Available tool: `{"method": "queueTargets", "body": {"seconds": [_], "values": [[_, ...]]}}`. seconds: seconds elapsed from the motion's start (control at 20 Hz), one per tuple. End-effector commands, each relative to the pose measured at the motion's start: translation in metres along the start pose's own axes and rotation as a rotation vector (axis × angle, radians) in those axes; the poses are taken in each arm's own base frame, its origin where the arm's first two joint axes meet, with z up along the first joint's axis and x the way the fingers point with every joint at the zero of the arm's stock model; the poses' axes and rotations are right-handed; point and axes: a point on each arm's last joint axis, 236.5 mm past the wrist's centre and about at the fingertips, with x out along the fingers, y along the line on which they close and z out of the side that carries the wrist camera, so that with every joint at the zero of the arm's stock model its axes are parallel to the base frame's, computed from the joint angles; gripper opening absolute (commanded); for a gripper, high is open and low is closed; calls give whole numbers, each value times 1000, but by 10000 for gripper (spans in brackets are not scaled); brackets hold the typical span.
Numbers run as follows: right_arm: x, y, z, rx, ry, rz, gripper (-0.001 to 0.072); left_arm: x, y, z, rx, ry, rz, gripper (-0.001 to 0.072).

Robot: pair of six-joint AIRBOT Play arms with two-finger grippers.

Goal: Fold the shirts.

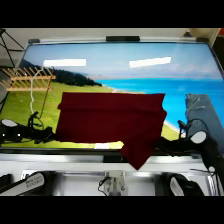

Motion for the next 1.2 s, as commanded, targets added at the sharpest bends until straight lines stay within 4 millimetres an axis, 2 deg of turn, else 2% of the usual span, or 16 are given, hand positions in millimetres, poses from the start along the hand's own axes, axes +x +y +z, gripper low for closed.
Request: {"method": "queueTargets", "body": {"seconds": [0.0,0.05,0.1,0.15,0.2,0.25,0.35,0.45,0.6,0.65,0.7,0.8,0.95,1.05,1.15], "values": [[22,11,1,5,-46,9,503,-1,-6,-2,-5,7,-24,35],[26,15,3,-8,-57,3,502,-1,-6,-2,-6,7,-24,36],[30,17,5,-20,-67,-4,412,-1,-6,-2,-6,7,-24,35],[33,17,9,-8,-79,-13,243,-1,-6,-2,-6,7,-25,36],[34,18,13,21,-95,-9,142,-1,-7,-2,-5,8,-26,35],[31,23,16,24,-101,6,72,-2,-7,-1,-2,6,-25,36],[12,37,22,-95,-101,14,72,-14,-12,13,31,-26,-21,36],[-28,51,43,-220,-164,-27,72,-46,-29,44,129,-107,-18,36],[-97,72,107,-272,-404,-92,72,-95,-77,93,222,-248,-86,36],[-110,82,131,-277,-478,-88,72,-105,-89,111,242,-300,-88,35],[-116,90,151,-278,-526,-78,72,-110,-98,131,236,-346,-77,36],[-111,101,193,-270,-556,-76,72,-104,-112,168,216,-390,-71,36],[-82,108,250,-253,-522,-94,72,-75,-123,211,170,-353,-88,37],[-60,114,277,-229,-487,-79,72,-50,-126,229,147,-308,-97,36],[-44,115,296,-216,-475,-74,74,-22,-124,241,121,-263,-99,36]]}}
